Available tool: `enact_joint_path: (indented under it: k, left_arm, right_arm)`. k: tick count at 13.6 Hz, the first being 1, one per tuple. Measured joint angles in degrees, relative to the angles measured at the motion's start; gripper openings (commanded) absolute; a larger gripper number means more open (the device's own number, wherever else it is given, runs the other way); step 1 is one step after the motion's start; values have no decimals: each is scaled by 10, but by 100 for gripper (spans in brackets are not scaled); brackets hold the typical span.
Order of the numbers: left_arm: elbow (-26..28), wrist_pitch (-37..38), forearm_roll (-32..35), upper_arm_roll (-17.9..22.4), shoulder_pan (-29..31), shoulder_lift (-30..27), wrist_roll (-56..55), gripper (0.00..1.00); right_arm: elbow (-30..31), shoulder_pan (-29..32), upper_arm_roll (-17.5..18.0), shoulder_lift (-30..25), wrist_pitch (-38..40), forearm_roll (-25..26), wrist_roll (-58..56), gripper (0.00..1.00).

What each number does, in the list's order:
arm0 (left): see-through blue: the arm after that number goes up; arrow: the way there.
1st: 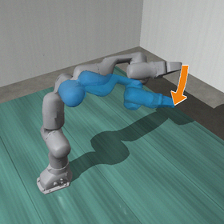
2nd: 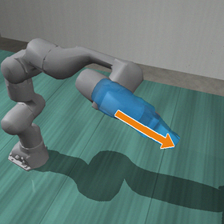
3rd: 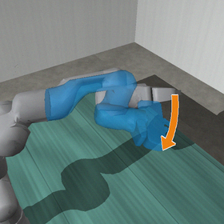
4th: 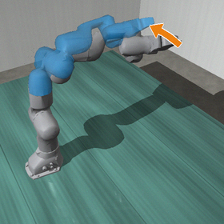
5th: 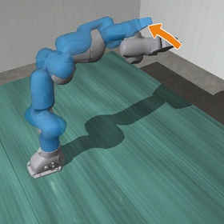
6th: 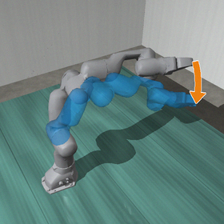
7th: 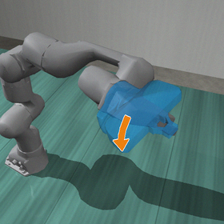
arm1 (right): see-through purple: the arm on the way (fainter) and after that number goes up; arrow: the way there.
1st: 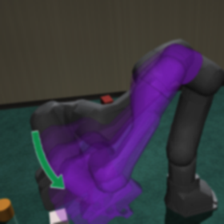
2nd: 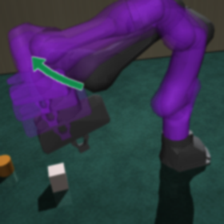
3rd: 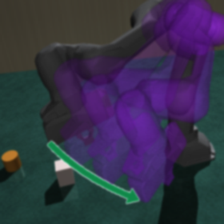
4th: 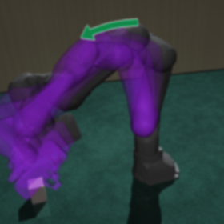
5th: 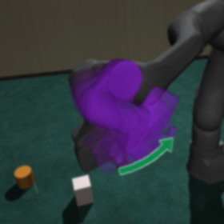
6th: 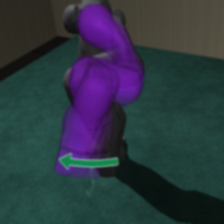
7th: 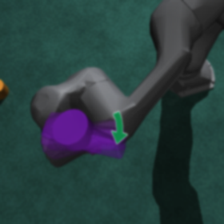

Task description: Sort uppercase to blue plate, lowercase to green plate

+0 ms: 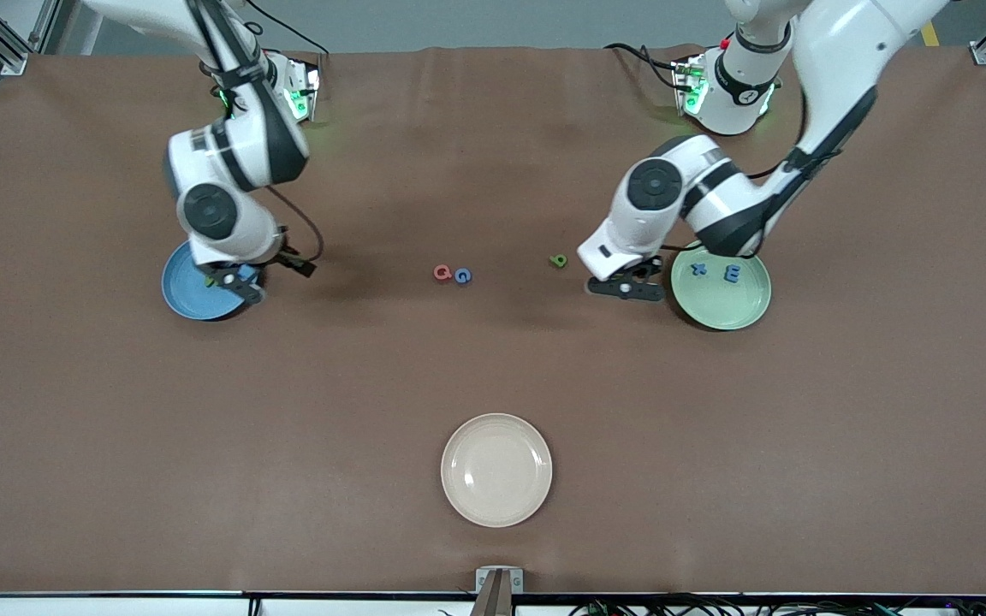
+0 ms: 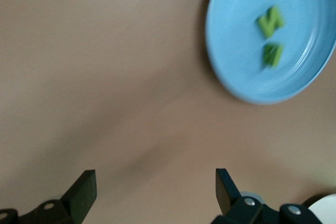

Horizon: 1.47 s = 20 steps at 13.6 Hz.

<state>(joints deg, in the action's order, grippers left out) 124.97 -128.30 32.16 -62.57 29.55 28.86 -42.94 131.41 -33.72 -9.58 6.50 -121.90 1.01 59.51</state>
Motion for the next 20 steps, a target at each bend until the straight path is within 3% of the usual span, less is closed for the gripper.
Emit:
enact_joint_path:
  k: [3, 9, 12, 15, 16, 18, 20]
  left_arm:
    - [44, 1, 44, -33, 100, 0, 36, 14]
    - [86, -21, 118, -33, 170, 1, 67, 15]
    - [100, -37, 167, -32, 208, 15, 69, 16]
    - [102, -41, 194, -31, 230, 41, 70, 21]
    - [102, -42, 196, -30, 231, 46, 70, 27]
    - [102, -42, 196, -30, 230, 49, 70, 63]
    - [102, -42, 196, -30, 230, 49, 70, 74]
  right_arm:
    - [-1, -61, 1, 0, -33, -28, 70, 100]
    - [1, -136, 1, 14, -123, -44, 195, 100]
    - [-3, -175, 1, 54, -209, -44, 303, 100]
    - [-71, -179, 1, 127, -227, -45, 422, 100]
    - [-101, -180, 1, 154, -226, -45, 451, 100]
    - [-139, -183, 1, 193, -226, -45, 478, 100]
    - [-148, -185, 1, 211, -226, -45, 489, 100]
